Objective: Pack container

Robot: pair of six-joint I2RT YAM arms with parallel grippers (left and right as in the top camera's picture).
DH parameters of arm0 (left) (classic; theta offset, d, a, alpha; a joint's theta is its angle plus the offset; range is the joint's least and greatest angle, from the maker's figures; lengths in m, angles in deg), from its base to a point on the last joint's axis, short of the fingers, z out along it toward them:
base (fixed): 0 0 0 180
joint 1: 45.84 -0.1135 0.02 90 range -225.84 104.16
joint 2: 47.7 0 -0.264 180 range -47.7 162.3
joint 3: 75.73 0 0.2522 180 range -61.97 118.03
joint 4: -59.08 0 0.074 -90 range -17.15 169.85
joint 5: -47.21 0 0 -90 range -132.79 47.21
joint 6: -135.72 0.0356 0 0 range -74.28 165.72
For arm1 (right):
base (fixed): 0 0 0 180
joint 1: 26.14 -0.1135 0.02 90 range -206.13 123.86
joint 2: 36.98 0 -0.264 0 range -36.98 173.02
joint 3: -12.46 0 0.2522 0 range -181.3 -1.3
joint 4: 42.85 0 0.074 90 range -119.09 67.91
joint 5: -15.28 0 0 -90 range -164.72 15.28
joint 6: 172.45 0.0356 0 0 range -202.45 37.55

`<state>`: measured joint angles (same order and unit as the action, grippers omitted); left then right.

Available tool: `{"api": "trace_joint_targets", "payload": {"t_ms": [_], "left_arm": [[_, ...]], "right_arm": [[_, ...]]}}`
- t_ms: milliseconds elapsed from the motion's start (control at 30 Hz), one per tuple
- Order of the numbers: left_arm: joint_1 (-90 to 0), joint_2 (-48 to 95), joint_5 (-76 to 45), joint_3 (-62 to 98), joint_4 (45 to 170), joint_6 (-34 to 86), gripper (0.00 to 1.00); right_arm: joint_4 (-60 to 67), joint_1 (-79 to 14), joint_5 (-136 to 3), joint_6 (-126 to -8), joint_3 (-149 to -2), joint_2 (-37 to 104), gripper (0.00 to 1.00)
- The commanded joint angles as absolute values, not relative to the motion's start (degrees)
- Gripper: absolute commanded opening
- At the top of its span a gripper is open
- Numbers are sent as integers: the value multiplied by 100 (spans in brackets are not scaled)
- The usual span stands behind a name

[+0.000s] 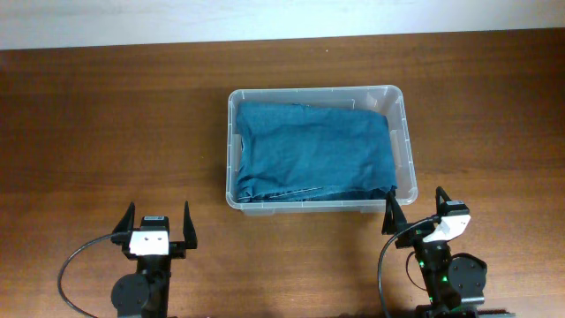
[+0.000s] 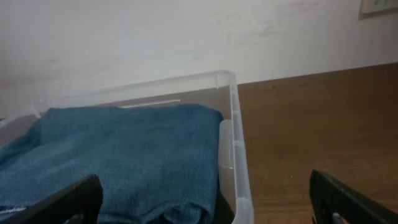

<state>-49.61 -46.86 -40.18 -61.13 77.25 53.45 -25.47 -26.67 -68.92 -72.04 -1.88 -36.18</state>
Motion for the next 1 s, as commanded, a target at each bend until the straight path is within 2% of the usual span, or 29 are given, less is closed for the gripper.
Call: {"api": "trace_joint_targets", "payload": {"t_ms": [0, 967], "left_arm": [[-4941, -4734, -3954, -6146, 7721, 5421, 100], [-4941, -4734, -3954, -6146, 7721, 5419, 99]], "right_arm": [[-2497, -2726, -7023, -7289, -161, -3680, 98], [-2494, -2726, -7087, -7322, -161, -3677, 98]]}}
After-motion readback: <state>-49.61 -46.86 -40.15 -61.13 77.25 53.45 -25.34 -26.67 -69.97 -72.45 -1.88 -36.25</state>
